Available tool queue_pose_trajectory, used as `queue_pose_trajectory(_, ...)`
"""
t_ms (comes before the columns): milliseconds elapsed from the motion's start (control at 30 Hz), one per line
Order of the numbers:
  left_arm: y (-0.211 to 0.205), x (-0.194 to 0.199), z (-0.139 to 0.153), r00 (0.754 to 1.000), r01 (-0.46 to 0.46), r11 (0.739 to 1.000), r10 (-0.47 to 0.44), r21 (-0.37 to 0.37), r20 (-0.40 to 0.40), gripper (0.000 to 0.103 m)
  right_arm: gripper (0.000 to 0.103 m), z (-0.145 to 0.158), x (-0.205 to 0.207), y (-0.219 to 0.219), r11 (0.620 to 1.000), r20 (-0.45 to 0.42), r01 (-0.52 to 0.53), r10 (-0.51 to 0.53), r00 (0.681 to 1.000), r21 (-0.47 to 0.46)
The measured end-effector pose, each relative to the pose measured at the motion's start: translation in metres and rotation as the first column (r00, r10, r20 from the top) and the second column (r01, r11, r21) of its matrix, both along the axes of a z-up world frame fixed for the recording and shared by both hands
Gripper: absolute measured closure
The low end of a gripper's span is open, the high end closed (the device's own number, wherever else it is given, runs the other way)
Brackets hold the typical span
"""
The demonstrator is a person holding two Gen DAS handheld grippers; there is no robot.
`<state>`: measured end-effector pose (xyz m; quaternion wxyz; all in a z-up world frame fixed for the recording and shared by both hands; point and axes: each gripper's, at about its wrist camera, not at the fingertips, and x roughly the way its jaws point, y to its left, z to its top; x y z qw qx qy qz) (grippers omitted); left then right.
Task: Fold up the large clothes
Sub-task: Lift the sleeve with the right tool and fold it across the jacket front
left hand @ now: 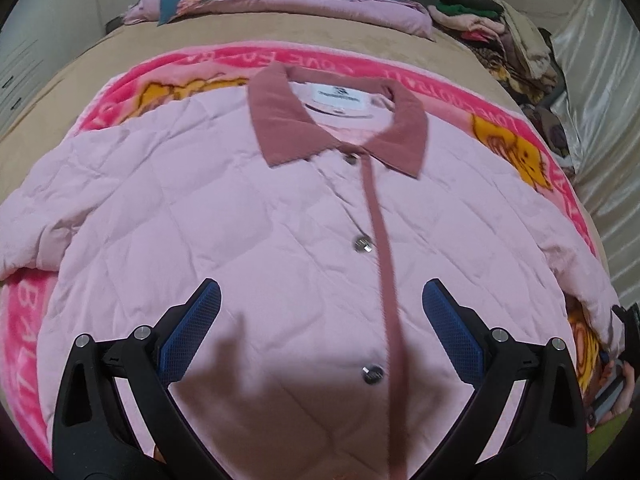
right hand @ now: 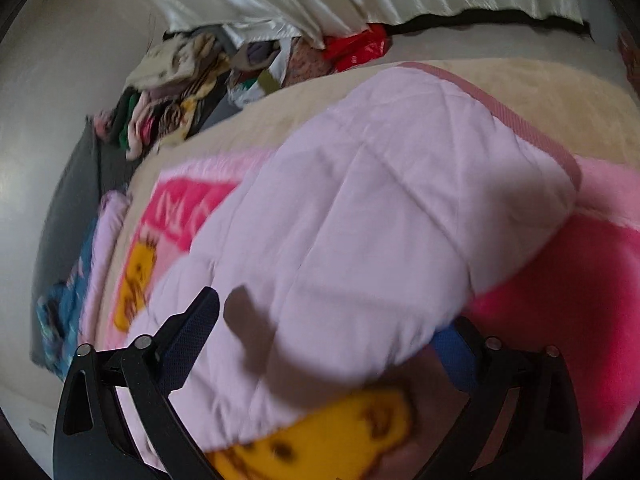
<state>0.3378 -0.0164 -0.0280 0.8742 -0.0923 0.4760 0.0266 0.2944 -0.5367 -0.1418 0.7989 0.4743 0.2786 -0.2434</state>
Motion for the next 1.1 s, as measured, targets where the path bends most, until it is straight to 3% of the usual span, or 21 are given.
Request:
queue_pose_trajectory(100,0.013,0.005,0.008,0.999,-0.027,0.999,0.026,0.019,0.03,0.008,0.02,-0.004,0.001,-0.015,0.999,0.038,0.033,-0.034,0.999,0.014)
queue_pose_trajectory(133,0.019,0.005,0.011,0.998,-0.046,0.999,0.044,0.023,0.052,0.008,0.032,-0.002,0.003,-0.017,1.0,0.043,0.028,-0.028,0.999,-0.003)
queue_pose_trajectory(167,0.022,0.005,0.013,0.996,-0.057,0.998,0.055,0.026,0.064,0.008,0.056,0.001,0.004,-0.018,1.0,0.051,0.018,-0.016,0.999,-0.023)
queue_pose_trajectory(267,0.039,0.006,0.018,0.991,-0.105,0.993,0.1,0.05,0.091,0.008,0.075,0.02,0.009,-0.018,0.994,0.089,-0.04,0.049,0.995,-0.099)
queue_pose_trajectory(400,0.054,0.006,0.019,0.988,-0.127,0.988,0.118,0.083,0.102,0.008,0.081,0.06,0.018,-0.003,0.957,0.101,-0.106,0.137,0.985,-0.269)
queue_pose_trajectory(567,0.057,0.001,0.03,0.984,-0.104,0.99,0.089,0.093,0.152,0.008,0.083,0.112,0.034,0.033,0.88,0.109,-0.172,0.244,0.964,-0.442)
queue_pose_trajectory(1100,0.087,-0.015,0.06,0.98,-0.061,0.998,0.065,-0.026,0.19,0.008,0.086,0.211,0.057,0.182,0.647,0.101,-0.327,0.532,0.84,-0.688)
